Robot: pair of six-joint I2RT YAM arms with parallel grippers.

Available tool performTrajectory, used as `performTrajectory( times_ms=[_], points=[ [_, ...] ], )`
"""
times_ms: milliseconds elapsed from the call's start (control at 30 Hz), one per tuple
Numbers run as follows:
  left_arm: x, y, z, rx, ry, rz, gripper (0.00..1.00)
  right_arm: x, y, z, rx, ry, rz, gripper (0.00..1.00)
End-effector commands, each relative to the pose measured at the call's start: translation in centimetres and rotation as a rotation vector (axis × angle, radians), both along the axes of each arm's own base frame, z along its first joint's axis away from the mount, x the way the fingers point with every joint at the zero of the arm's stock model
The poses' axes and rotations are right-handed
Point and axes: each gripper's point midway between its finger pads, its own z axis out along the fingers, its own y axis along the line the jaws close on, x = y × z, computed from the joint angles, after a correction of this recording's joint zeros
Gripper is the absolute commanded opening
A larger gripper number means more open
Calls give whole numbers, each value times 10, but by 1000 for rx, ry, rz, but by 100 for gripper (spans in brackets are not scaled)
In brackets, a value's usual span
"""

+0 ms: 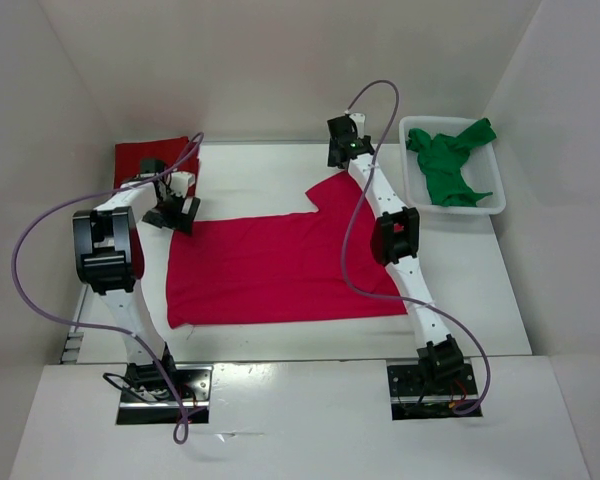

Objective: Fold and stack the t-shirts
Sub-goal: Grap the side of the flattened tshirt furthest away from the robot with both arms

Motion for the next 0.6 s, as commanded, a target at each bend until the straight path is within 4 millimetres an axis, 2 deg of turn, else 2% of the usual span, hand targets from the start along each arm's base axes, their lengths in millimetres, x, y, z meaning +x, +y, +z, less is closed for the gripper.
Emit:
performTrajectory(
  times_ms=[0,100,200,233,267,300,333,367,400,467,500,533,567],
  points=[
    [10,3,1,-17,-15,31,100,17,5,-4,35,-51,47,74],
    [9,3,-5,-20,3,31,100,10,4,-33,10,15,72,74],
    [14,2,-3,-28,-1,28,100,8,4,-36,-3,33,92,68],
    [13,-1,-7,-42,6,22,100,9,0,-36,6,35,93,57],
    [13,-4,-8,-60,17,15,100,7,3,-41,14,48,104,50],
    [13,-6,-8,-69,16,12,96,4,4,-41,15,65,120,37],
    [10,-9,-9,-85,26,6,92,1,3,-47,12,80,120,27],
    [13,-8,-11,-80,27,-5,86,-1,2,-49,2,95,126,18],
    [10,-9,-11,-82,37,-5,71,-2,4,-46,10,95,134,1],
    [2,-14,-16,-108,72,-35,59,-4,3,-42,9,100,134,0],
    [0,-15,-17,-110,81,-35,56,-5,0,-34,-1,96,124,0],
    [-2,-17,-17,-120,88,-38,52,-7,0,-36,3,108,118,0],
    [-5,-17,-17,-118,98,-47,52,-6,1,-26,13,91,112,5]
  ],
)
